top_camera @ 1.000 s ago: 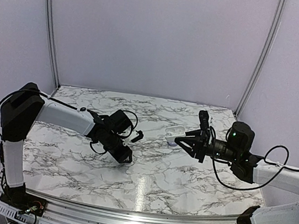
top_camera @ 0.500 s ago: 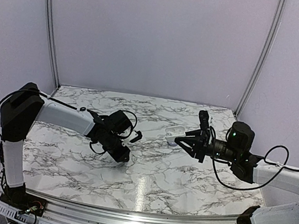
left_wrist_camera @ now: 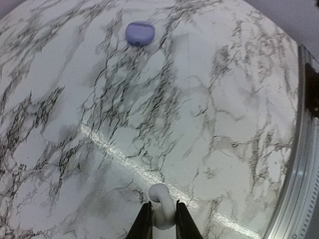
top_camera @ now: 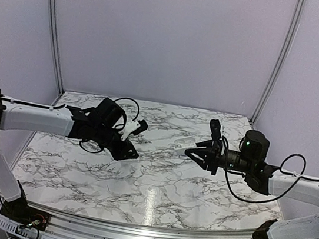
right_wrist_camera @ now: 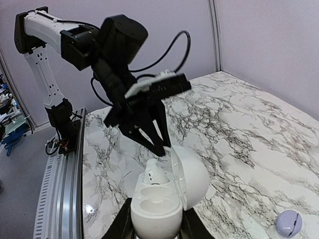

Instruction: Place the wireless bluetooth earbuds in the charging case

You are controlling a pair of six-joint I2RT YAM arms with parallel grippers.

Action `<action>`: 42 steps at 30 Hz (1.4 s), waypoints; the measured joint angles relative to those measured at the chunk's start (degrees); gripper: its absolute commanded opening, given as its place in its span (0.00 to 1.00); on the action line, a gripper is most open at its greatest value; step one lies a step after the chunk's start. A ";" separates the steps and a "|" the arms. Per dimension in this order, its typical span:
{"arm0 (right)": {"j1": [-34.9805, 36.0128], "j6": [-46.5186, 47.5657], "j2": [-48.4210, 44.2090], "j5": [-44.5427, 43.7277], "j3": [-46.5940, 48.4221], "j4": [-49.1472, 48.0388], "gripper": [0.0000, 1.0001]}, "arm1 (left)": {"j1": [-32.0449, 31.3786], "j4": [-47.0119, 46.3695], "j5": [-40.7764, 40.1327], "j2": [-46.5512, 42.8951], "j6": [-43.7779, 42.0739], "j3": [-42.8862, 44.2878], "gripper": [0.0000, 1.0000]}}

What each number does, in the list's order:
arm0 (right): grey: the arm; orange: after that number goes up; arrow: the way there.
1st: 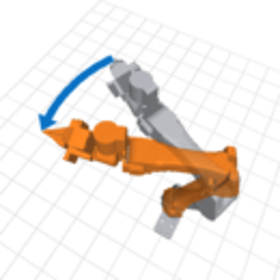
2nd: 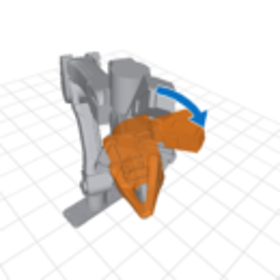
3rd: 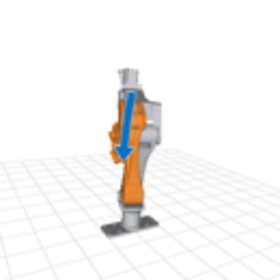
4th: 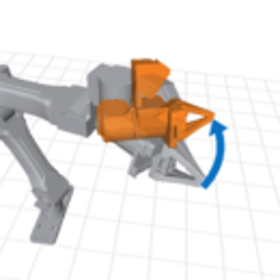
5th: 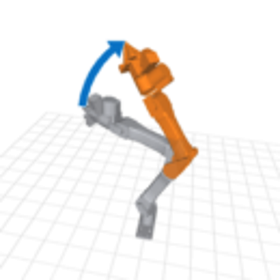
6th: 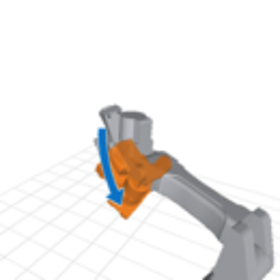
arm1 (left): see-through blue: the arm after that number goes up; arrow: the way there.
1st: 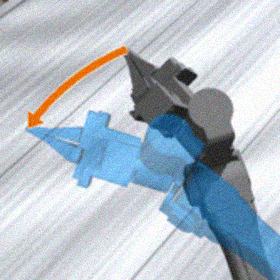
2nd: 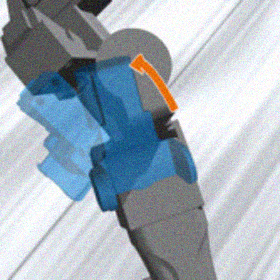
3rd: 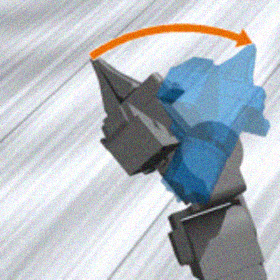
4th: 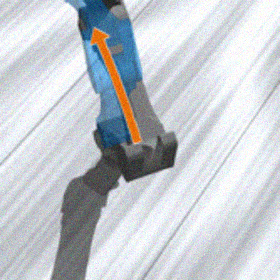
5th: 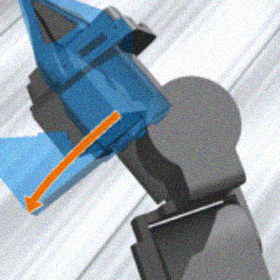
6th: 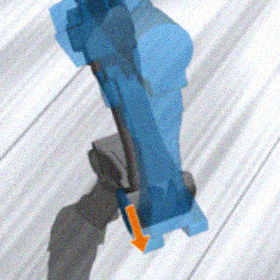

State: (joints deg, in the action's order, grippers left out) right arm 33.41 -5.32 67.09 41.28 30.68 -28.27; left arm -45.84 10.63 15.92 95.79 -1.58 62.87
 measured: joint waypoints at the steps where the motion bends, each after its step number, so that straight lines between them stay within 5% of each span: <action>1: 0.02 0.00 0.22 0.26 0.02 0.00 0.00 | 0.00 -0.57 1.14 -1.57 -0.39 -0.50 0.02; 11: 4.81 2.27 7.13 3.58 4.28 0.50 0.00 | -4.55 -9.97 12.61 -19.47 -5.86 -3.63 0.05; 42: 12.57 5.64 13.70 5.55 8.72 -0.79 0.00 | -11.67 -0.92 6.05 -9.70 -12.37 6.19 0.06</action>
State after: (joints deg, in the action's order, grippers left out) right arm 45.98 0.32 80.79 46.83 39.40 -29.06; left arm -57.52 9.72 21.98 86.08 -13.96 69.06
